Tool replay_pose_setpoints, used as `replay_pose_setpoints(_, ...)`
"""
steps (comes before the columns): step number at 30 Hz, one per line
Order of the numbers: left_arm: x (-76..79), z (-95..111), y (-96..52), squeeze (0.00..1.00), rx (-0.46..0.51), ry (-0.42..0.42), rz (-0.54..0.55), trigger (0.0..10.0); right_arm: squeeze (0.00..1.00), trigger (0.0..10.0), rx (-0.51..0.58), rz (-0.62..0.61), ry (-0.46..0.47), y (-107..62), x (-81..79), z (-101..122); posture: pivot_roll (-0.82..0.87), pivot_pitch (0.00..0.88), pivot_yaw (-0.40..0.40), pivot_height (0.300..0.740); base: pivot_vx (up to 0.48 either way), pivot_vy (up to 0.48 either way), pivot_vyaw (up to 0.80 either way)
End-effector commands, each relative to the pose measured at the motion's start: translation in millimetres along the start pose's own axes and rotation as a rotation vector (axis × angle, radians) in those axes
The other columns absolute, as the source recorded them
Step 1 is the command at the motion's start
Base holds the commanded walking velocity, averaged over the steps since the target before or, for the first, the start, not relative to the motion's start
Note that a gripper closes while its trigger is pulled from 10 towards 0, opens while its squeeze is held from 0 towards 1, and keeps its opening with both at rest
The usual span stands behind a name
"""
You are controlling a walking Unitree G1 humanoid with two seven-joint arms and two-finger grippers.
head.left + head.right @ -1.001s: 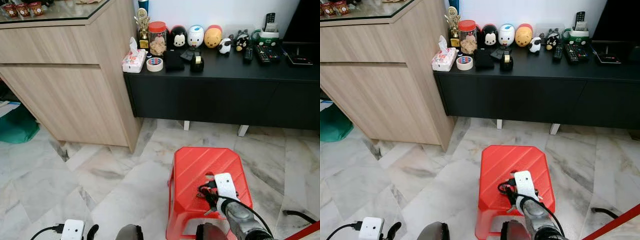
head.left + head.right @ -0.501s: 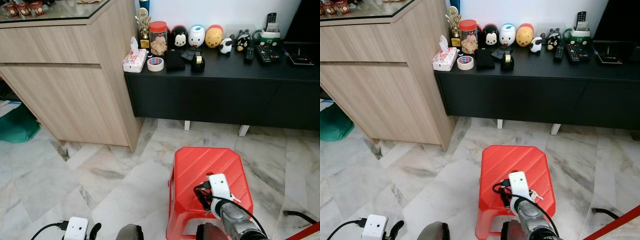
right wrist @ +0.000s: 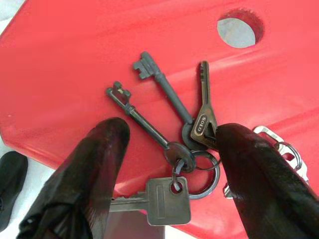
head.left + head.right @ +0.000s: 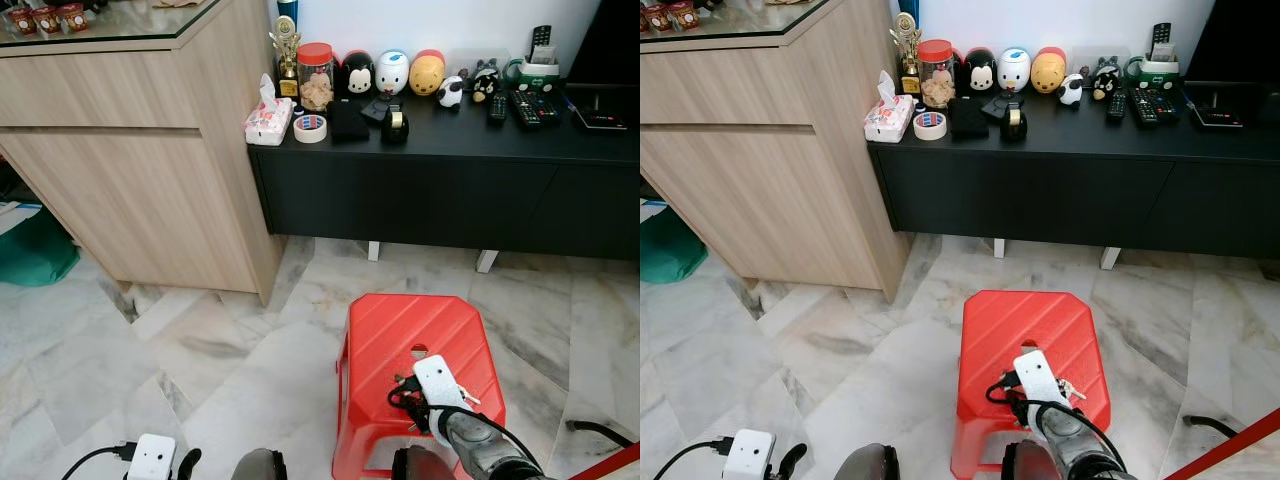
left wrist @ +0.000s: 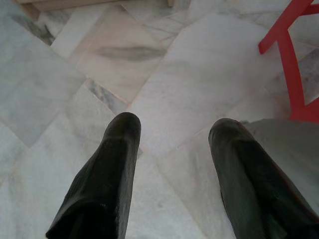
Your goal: Hang keys on a hook
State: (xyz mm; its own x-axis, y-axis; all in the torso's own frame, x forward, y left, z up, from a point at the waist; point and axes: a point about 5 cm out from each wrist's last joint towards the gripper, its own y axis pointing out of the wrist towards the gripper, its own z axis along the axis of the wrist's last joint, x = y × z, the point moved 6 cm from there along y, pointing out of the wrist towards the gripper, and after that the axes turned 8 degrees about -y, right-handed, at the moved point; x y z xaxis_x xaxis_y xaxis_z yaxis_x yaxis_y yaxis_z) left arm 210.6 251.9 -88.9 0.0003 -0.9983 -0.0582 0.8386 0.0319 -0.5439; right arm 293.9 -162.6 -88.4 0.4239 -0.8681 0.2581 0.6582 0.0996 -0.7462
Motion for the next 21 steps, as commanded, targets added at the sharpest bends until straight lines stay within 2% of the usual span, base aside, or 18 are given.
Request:
replay_pose_setpoints(1,-7.7,-9.6,-5.7,0.0,-0.036,0.009,0.011,10.0,0.0,0.0,-0.02,0.025,-0.003,0.0,-6.8,-5.0,0.16,0.06,0.053,0.635,0.0,0.0,0.0)
replay_pose_setpoints(21,-7.6,-13.7,-3.8,0.0,-0.069,0.013,0.017,10.0,0.0,0.0,-0.019,0.064,-0.019,1.2,-18.1,-1.5,0.16,0.046,0.054,0.635,0.0,0.0,0.0)
